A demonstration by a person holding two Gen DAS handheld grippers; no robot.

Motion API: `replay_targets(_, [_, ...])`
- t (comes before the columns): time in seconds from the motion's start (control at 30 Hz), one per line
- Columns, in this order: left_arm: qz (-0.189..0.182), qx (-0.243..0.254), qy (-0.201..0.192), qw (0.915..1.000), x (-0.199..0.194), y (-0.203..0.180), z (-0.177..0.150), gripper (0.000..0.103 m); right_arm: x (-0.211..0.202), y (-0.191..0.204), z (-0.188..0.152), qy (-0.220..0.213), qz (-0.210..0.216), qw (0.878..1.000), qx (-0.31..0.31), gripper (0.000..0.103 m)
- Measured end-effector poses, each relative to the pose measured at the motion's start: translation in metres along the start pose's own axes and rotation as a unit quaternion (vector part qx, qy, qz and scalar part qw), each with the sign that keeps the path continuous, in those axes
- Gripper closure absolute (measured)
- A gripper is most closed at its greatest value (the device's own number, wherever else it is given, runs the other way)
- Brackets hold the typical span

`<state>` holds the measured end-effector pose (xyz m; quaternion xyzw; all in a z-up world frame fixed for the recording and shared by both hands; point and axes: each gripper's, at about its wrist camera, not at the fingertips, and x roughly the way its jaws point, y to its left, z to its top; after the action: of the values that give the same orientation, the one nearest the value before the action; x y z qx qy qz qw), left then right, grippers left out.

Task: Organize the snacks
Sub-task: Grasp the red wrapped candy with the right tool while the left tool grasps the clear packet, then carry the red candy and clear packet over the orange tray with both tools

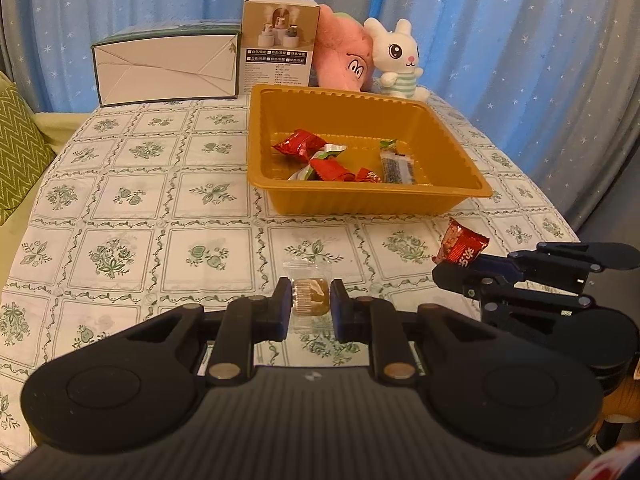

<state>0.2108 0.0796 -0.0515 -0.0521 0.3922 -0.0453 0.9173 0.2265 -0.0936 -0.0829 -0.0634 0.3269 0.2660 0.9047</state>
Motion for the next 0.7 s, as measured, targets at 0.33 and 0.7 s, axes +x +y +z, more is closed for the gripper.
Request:
replay_targets(0.33, [-0.016,0.027,-0.019,0.9993,0.001,-0.024,0.015,0.085,-0.022,-0.029,0.019,-0.024,-0.027,0.999,0.033,0.087])
replay_targets(0.7, [-0.022,0.034,-0.042,0.9983,0.009,-0.039,0.044,0.085,-0.027,-0.057,0.038,-0.040,-0.049,0.996,0.064,0.087])
